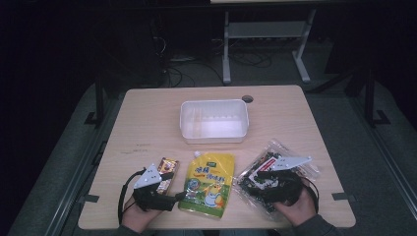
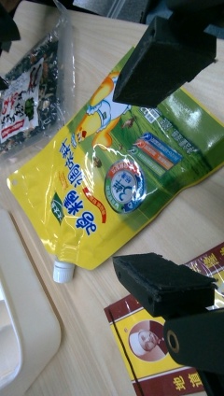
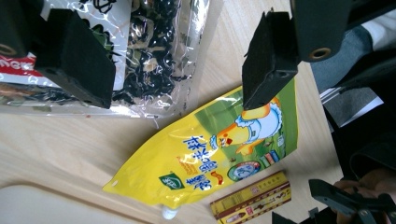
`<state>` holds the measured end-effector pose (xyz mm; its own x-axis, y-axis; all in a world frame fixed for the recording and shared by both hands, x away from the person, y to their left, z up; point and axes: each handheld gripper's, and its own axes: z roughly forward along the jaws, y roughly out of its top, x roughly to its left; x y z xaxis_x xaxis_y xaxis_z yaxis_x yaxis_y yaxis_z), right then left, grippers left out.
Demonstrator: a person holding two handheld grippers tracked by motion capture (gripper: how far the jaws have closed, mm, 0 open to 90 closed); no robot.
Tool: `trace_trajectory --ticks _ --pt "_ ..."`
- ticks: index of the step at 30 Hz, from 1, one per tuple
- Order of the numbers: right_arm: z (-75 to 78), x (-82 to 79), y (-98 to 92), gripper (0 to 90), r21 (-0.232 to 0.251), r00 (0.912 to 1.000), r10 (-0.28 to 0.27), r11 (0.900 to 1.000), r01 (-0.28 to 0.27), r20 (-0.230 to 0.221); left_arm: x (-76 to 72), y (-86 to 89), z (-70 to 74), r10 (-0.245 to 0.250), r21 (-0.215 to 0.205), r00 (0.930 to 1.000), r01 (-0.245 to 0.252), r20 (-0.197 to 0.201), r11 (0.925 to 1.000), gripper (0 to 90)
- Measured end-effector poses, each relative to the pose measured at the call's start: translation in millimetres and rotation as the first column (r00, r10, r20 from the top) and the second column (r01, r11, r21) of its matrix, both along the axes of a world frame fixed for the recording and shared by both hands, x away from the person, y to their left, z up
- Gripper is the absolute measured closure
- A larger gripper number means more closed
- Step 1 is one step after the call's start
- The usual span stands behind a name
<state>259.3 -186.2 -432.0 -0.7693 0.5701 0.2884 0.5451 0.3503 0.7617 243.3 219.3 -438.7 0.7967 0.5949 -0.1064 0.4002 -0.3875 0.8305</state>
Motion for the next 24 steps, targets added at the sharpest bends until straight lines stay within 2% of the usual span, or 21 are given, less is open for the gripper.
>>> trace_trajectory --ticks 10,19,20,23,24 --pt "6.1 2.4 -6.1 25.4 0.015 1.0 -0.01 1.0 0.01 0.002 0.3 -0.4 0.1 0.0 -0.002 1.0 0.0 -0.004 1.0 17.4" --pt "7.6 3.6 -7.4 25.5 0.006 1.0 -0.003 1.0 0.003 -0.006 -1.2 0.5 0.3 0.003 0.001 1.0 -0.003 0.0 1.0 17.4" --pt "9.3 4.0 -8.0 25.5 -0.005 1.0 -0.007 1.0 0.007 -0.004 -1.0 0.4 0.6 0.002 0.002 1.0 -0.002 0.001 1.0 17.4" --pt "12.7 5.2 -10.1 25.5 0.012 0.9998 -0.004 1.0 0.004 -0.019 -0.6 0.2 0.3 0.002 0.004 1.0 -0.002 0.0 1.0 17.4" --pt "18.7 6.1 -12.0 25.5 0.019 0.9998 0.0 1.0 0.001 -0.02 -0.7 0.4 -0.1 0.006 0.009 1.0 -0.006 -0.004 0.9999 17.4"
